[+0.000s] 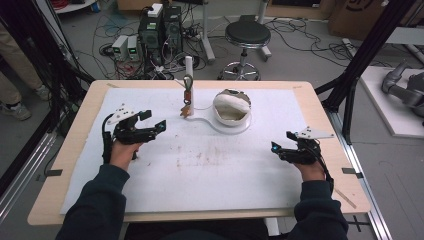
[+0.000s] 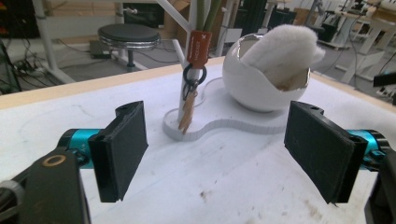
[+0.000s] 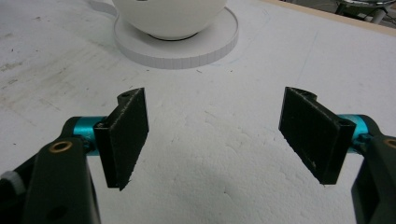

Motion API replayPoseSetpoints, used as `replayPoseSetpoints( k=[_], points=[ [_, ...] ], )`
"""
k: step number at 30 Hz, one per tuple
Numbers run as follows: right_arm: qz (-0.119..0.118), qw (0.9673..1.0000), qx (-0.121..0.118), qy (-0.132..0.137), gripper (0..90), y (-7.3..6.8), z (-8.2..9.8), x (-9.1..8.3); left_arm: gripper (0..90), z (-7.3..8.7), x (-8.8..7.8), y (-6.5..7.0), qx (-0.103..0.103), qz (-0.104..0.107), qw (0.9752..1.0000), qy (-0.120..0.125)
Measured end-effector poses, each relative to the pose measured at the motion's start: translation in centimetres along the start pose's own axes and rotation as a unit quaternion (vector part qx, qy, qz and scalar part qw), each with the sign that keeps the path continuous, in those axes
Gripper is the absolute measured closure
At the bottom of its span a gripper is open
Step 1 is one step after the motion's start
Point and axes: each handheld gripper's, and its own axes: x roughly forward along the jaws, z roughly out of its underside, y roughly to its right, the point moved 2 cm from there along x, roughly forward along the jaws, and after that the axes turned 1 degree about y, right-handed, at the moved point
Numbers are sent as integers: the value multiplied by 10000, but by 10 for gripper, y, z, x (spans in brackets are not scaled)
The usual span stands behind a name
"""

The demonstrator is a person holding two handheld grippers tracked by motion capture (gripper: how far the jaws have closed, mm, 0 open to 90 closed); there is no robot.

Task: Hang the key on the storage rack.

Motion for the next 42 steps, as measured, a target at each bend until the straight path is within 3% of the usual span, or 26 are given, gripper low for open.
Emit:
replayPoseSetpoints(
  k=[2, 3, 9, 12, 18, 24, 29, 42],
  points=[
    [-5, 10000, -3, 1, 245, 0, 0, 0, 213, 2, -3, 0, 165, -56, 9997, -177],
    [-9, 10000, 5, -6, 245, 0, 0, 0, 213, 3, -5, 1, 208, -58, 9997, -114],
    [12, 10000, -49, 30, 244, -1, 0, -1, 225, 20, -8, 0, 101, -89, 9998, -115],
    [4, 10000, -78, 40, 244, -2, 0, -2, 222, 19, -9, 0, 92, -65, 9999, -20],
    [51, 10000, -35, 58, 244, 2, 3, -5, 172, 29, -13, 1, -33, -14, 9999, -152],
    [69, 9999, -111, 27, 244, 0, 3, -4, 175, 30, -15, 2, 77, 4, 9999, -91],
    [87, 9999, -125, 27, 244, -1, 2, -5, 180, 29, -19, 0, 47, -74, 10000, 10],
    [99, 9998, -160, 39, 244, -3, -1, -2, 191, 33, -24, -5, -8, -172, 9999, -20]
  ],
)
